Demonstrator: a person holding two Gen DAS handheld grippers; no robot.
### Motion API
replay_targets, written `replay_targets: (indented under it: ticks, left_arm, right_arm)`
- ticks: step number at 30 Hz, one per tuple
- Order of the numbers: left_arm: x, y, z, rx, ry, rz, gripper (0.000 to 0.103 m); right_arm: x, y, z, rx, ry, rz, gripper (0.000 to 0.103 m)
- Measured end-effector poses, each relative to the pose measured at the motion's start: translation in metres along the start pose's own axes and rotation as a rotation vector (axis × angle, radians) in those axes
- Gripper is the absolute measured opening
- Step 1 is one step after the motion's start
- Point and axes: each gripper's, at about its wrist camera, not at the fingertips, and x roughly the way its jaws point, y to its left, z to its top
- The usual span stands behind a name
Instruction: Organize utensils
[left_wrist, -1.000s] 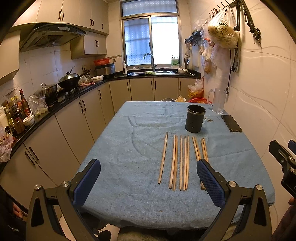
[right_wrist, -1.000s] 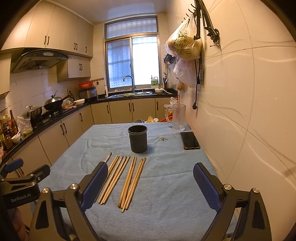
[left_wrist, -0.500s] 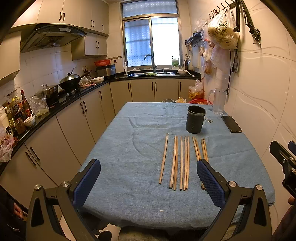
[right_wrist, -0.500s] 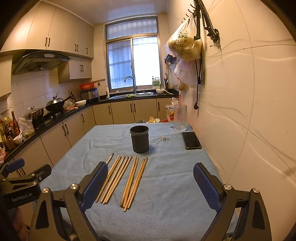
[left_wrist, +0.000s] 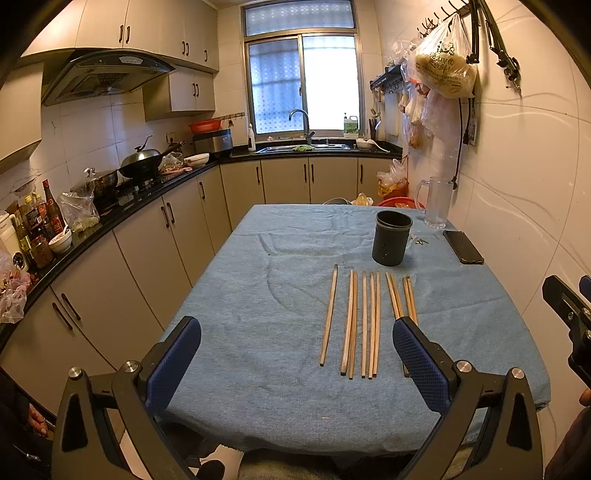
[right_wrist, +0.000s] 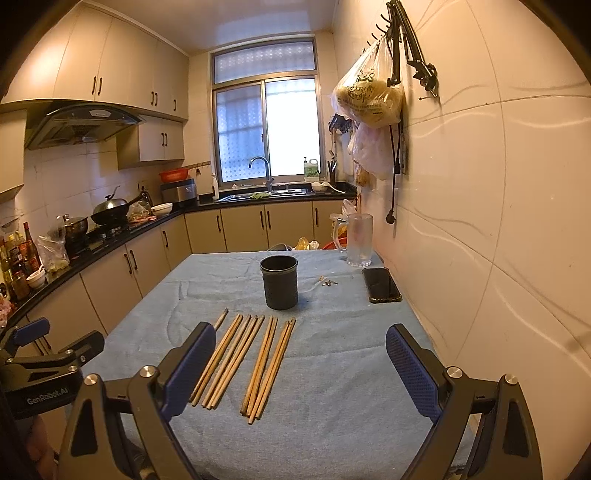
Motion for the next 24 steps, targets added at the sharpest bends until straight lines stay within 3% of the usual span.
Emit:
replay_targets:
  ticks: [24]
  left_arm:
    - [-0.0005,0.0023,0.0020,0.004,0.003,0.003,0.103]
  right_arm:
    - [-0.0004,0.0003,-0.0005,-0.003,-0.003,0.003,0.095]
